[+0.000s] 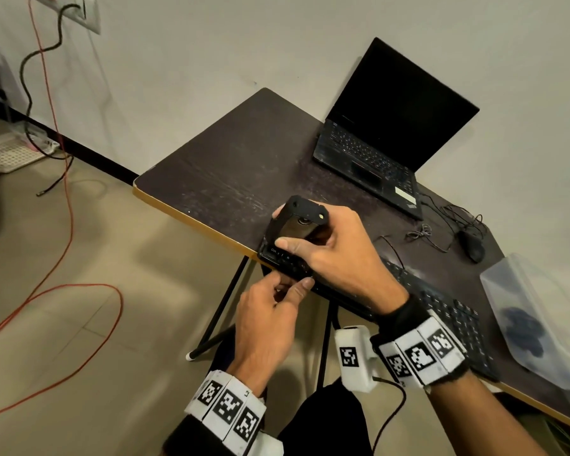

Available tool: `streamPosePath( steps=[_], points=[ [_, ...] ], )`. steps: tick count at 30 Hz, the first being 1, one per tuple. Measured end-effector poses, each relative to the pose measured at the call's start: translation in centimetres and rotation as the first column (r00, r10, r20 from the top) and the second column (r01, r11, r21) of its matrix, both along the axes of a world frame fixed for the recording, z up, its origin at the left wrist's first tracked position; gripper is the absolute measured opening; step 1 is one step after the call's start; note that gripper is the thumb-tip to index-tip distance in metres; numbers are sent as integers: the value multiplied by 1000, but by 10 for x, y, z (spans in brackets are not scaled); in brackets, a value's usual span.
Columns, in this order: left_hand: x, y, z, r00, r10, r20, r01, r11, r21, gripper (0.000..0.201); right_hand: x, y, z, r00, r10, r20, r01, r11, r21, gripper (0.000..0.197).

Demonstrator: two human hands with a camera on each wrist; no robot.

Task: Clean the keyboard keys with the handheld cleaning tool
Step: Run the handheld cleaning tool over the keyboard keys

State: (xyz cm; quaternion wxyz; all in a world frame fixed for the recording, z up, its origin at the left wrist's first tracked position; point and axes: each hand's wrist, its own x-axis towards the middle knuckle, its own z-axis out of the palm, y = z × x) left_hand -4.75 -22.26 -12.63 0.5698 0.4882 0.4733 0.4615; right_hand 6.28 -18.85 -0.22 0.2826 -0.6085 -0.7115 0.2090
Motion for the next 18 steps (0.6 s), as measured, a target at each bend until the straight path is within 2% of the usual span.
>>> streamPosePath(
  steps=[4,8,12,14,18],
  points=[
    [1,-1,0,1000,7,22,-7,1000,3,25,7,2,3,999,-29,16,29,999,-31,23],
    [0,-2,1,1000,9,15,-9,1000,8,27,-8,17,1,992,-39,124,34,998,43,33],
    [-1,0,0,1000,-6,22,5,1000,11,20,-5,17,10,975,23,220,-17,999,-31,35],
    [0,1,0,1000,6,25,-6,1000,20,20,-7,15,12,970,53,238,-45,998,-40,30],
    [1,0,-2,1000,7,15,-7,1000,22,28,-9,29,16,962,-9,274,9,1000,-1,21]
  ],
)
